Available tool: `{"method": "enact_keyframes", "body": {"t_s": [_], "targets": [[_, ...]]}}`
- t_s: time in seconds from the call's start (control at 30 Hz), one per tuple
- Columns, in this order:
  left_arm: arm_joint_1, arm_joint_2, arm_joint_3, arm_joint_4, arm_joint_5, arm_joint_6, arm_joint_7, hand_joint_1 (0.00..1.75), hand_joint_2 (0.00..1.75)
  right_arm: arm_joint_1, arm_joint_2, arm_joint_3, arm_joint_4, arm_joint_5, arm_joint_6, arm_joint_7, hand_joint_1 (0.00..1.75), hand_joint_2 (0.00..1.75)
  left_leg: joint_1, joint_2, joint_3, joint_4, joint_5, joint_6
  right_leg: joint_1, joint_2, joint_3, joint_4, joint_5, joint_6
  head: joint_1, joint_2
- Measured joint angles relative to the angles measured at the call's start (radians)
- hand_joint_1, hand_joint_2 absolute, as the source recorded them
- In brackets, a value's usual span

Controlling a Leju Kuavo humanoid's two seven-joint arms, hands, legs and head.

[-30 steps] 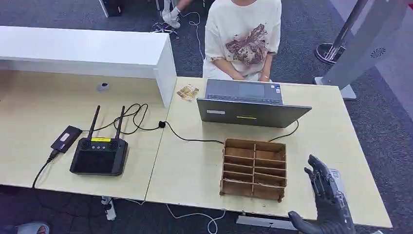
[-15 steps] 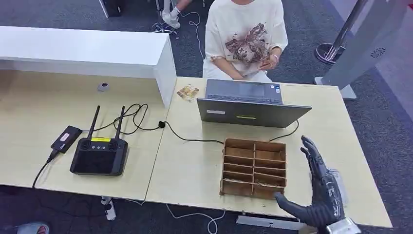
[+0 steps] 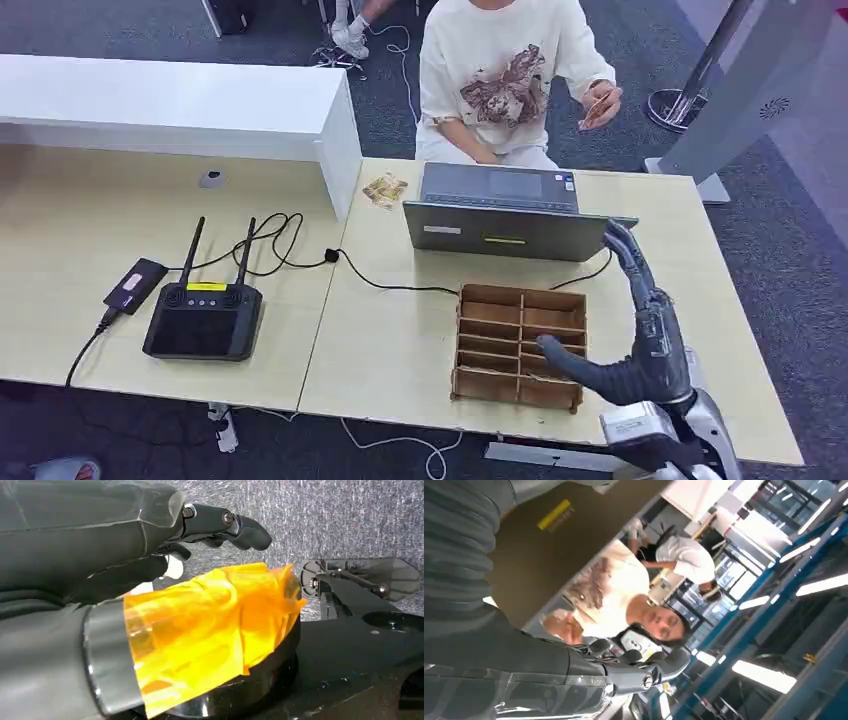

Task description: Pass the card to the sensor for recognition and then transmit it.

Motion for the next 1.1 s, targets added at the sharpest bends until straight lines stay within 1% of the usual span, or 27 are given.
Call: {"method": "enact_keyframes", "body": {"t_s": [0.03, 0.13, 0.4, 0.43, 0.5, 0.6, 0.67, 0.7, 0.8, 0.87, 0.93, 1.1], "targets": [[-0.001, 0.000, 0.000, 0.000, 0.000, -0.001, 0.002, 0.00, 0.00, -0.032, -0.001, 0.011, 0.004, 0.006, -0.002, 0.017, 0.00, 1.75, 0.000, 0.000, 0.000, 0.000, 0.000, 0.000, 0.000, 0.000, 0.000, 0.000, 0.000, 0.000, 0.000, 0.000], [-0.001, 0.000, 0.000, 0.000, 0.000, -0.005, 0.002, 0.00, 0.00, -0.088, -0.004, 0.032, 0.014, 0.009, -0.003, 0.034, 0.00, 1.75, 0.000, -0.001, 0.000, 0.000, 0.000, 0.000, 0.000, -0.001, 0.000, 0.000, 0.000, 0.000, 0.000, 0.000], [-0.001, 0.000, 0.000, 0.000, -0.003, -0.006, 0.005, 0.00, 0.00, -0.139, -0.008, 0.056, 0.031, 0.025, -0.014, 0.041, 0.00, 1.75, 0.000, -0.001, -0.001, 0.000, 0.000, 0.000, 0.000, -0.001, 0.000, 0.000, 0.000, 0.000, 0.000, 0.000], [-0.001, 0.001, 0.000, 0.000, -0.008, -0.006, 0.007, 0.00, 0.00, -0.148, -0.009, 0.059, 0.034, 0.048, -0.024, 0.053, 0.00, 1.75, 0.000, -0.001, -0.001, 0.000, 0.000, 0.001, 0.000, -0.001, 0.000, 0.000, 0.000, 0.000, 0.000, 0.000], [-0.001, 0.001, 0.000, 0.000, -0.019, -0.007, 0.012, 0.00, 0.00, -0.199, -0.009, 0.068, 0.047, 0.126, -0.048, 0.108, 0.00, 1.75, 0.000, 0.001, -0.001, 0.000, 0.000, 0.000, 0.000, 0.001, -0.001, 0.000, 0.001, 0.000, 0.000, 0.000], [-0.004, 0.002, -0.002, 0.000, -0.030, -0.013, 0.020, 0.00, 0.00, -0.298, -0.009, 0.082, 0.086, 0.220, -0.047, 0.182, 0.00, 1.75, 0.000, 0.002, -0.001, 0.000, 0.002, 0.001, 0.000, 0.001, -0.001, 0.000, 0.002, 0.001, 0.000, 0.000], [-0.006, 0.002, -0.004, 0.000, -0.037, -0.016, 0.023, 0.00, 0.00, -0.367, -0.008, 0.088, 0.125, 0.244, -0.030, 0.216, 0.00, 1.75, 0.000, 0.001, -0.001, 0.000, 0.003, 0.001, 0.000, 0.001, -0.001, 0.000, 0.003, 0.001, 0.001, 0.000], [-0.007, 0.002, -0.006, 0.000, -0.039, -0.016, 0.023, 0.00, 0.00, -0.403, -0.007, 0.093, 0.151, 0.244, -0.007, 0.233, 0.00, 1.75, 0.000, 0.001, -0.001, 0.000, 0.003, 0.001, 0.000, 0.001, -0.001, 0.000, 0.004, 0.001, 0.000, 0.000], [-0.012, 0.003, -0.012, 0.000, -0.054, -0.018, 0.029, 0.00, 0.00, -0.510, 0.008, 0.107, 0.238, 0.206, 0.069, 0.257, 0.00, 1.75, 0.000, 0.002, -0.001, 0.000, 0.004, 0.000, 0.000, 0.001, -0.001, 0.000, 0.005, 0.000, 0.000, 0.000], [-0.013, 0.006, -0.021, 0.000, -0.061, -0.021, 0.031, 0.00, 0.00, -0.575, 0.023, 0.114, 0.303, 0.195, 0.097, 0.272, 0.00, 1.75, 0.000, 0.001, -0.001, 0.000, 0.005, 0.000, 0.000, 0.000, -0.001, 0.001, 0.005, 0.001, 0.000, 0.000], [-0.013, 0.008, -0.028, 0.000, -0.066, -0.026, 0.032, 0.00, 0.00, -0.642, 0.037, 0.127, 0.375, 0.194, 0.116, 0.290, 0.00, 1.75, 0.000, 0.001, -0.001, 0.000, 0.005, -0.001, 0.000, 0.001, -0.001, 0.001, 0.005, 0.001, 0.000, 0.000], [-0.014, 0.011, -0.039, 0.000, -0.072, -0.030, 0.034, 0.00, 0.00, -0.752, 0.066, 0.141, 0.506, 0.187, 0.143, 0.314, 0.00, 1.75, 0.000, 0.000, -0.002, 0.000, 0.005, -0.001, 0.000, 0.000, -0.001, 0.001, 0.005, 0.001, 0.000, 0.000]]}}
